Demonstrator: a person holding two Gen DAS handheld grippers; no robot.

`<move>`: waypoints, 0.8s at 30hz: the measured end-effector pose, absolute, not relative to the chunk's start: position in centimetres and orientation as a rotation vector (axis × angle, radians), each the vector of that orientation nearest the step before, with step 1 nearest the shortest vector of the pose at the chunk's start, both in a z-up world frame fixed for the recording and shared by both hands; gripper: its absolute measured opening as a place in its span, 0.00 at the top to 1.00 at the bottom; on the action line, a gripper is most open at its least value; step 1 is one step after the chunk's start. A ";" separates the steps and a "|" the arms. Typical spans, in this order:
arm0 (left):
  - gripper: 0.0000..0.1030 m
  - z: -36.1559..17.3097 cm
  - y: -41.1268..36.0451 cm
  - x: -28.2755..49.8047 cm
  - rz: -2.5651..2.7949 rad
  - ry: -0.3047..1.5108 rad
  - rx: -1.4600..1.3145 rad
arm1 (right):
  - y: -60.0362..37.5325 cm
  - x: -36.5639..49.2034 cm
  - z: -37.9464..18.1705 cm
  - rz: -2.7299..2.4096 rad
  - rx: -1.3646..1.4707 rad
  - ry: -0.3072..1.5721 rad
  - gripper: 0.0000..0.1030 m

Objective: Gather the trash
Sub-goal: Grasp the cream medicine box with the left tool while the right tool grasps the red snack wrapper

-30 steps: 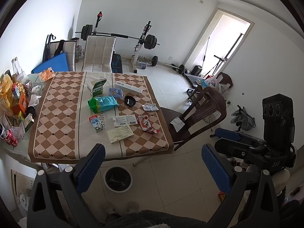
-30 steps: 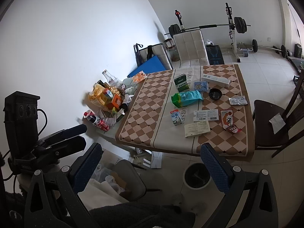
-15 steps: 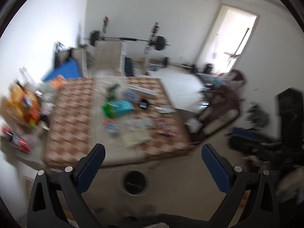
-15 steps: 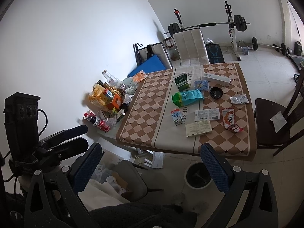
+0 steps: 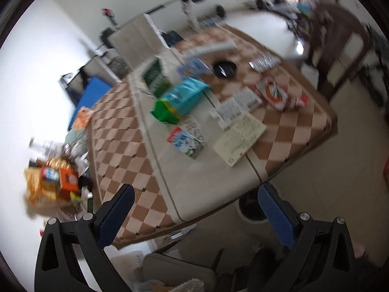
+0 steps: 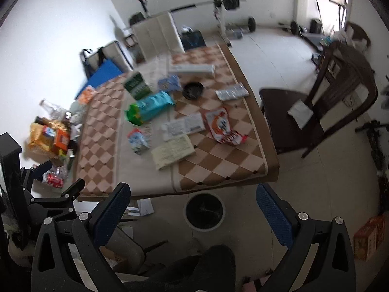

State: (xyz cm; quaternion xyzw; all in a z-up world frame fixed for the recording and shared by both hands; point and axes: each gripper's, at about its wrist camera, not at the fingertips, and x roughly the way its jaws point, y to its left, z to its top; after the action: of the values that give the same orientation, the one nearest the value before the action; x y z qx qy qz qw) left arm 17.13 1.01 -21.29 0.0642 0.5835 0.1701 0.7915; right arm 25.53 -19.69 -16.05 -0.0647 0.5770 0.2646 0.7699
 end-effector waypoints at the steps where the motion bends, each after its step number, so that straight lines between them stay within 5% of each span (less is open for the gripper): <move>1: 0.00 -22.9 1.1 18.5 0.335 1.295 0.167 | -19.7 26.9 -17.9 0.555 -0.138 1.284 0.00; 11: 0.00 -36.8 2.3 30.9 0.101 1.618 0.270 | -17.4 39.4 -34.6 0.462 -0.181 1.533 0.00; 18: 0.00 -41.9 1.6 34.4 -0.029 1.752 0.322 | -14.4 45.2 -40.6 0.476 -0.263 1.608 0.00; 20: 0.15 -42.6 1.5 34.6 -0.042 1.775 0.312 | -13.5 46.4 -41.6 0.493 -0.281 1.619 0.00; 24: 0.22 -42.5 1.4 34.5 -0.039 1.774 0.244 | -12.1 47.9 -42.8 0.516 -0.315 1.639 0.00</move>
State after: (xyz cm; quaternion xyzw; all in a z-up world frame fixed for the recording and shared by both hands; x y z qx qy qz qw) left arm 34.55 1.44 -42.53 0.1062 0.7731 -0.0172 0.6251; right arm 47.85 -12.09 -42.80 -0.1384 0.7190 0.2265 0.6423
